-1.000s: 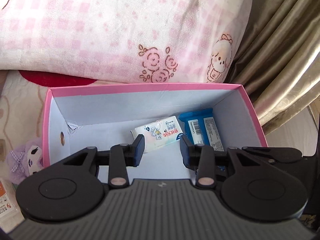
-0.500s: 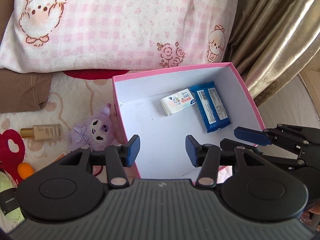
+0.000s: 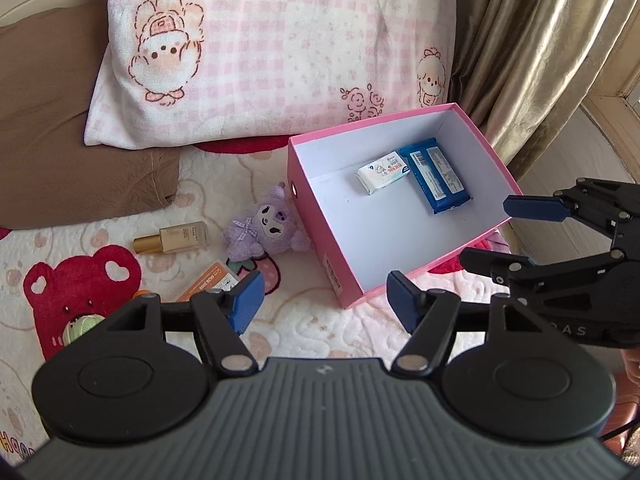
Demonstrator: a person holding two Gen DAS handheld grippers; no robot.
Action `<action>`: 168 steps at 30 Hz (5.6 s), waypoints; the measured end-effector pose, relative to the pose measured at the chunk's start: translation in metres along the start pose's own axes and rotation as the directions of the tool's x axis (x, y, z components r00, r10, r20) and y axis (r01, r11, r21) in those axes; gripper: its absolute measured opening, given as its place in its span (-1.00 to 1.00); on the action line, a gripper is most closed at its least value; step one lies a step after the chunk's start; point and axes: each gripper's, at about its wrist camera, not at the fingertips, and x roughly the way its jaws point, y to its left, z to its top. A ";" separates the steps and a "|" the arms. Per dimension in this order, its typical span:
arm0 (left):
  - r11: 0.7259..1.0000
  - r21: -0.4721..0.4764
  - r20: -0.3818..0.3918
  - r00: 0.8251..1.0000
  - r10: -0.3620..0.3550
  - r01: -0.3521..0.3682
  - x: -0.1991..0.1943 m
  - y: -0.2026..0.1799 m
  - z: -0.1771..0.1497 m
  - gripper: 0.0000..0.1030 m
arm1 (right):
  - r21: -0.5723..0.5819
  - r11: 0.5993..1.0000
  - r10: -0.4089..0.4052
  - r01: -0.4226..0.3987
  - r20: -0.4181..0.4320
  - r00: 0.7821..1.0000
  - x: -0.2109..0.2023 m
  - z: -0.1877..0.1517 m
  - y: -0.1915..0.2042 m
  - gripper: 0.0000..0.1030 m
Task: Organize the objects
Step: 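Move the left gripper out of the box down onto the green yarn ball, then close the left gripper around the black band of the yarn ball, then lift the yarn ball with the left gripper and carry it into the pink box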
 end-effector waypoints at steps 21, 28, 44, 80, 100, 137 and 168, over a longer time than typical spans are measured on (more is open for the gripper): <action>0.998 -0.057 -0.004 0.999 0.039 -0.039 -0.062 0.046 -0.062 0.67 | -0.184 0.980 0.081 -0.081 -0.010 0.997 -0.036 -0.014 0.091 0.89; 0.995 -0.061 0.008 0.997 0.079 -0.078 -0.076 0.075 -0.084 0.70 | -0.212 0.970 0.116 -0.117 -0.017 0.993 -0.038 -0.014 0.114 0.89; 0.984 -0.172 0.117 0.990 0.076 -0.055 -0.066 0.152 -0.098 0.89 | -0.280 0.914 0.296 -0.294 -0.034 0.954 -0.001 -0.009 0.182 0.89; 0.821 -0.570 0.074 0.997 0.036 0.012 0.083 0.296 -0.170 0.76 | -0.389 0.846 0.423 -0.366 0.070 0.903 0.167 -0.033 0.287 0.88; 0.695 -0.684 0.209 0.972 -0.106 0.223 0.108 0.314 -0.195 0.31 | -0.257 0.885 0.395 -0.388 -0.026 0.918 0.246 -0.037 0.294 0.73; 0.884 -0.369 0.176 0.956 -0.235 0.286 0.021 0.125 -0.131 0.16 | -0.029 0.937 0.347 -0.349 -0.066 0.936 0.092 -0.062 0.178 0.23; 0.918 -0.109 0.134 0.921 -0.366 0.381 -0.023 -0.009 -0.028 0.17 | -0.051 0.990 0.130 -0.131 -0.025 0.991 -0.013 -0.033 0.070 0.23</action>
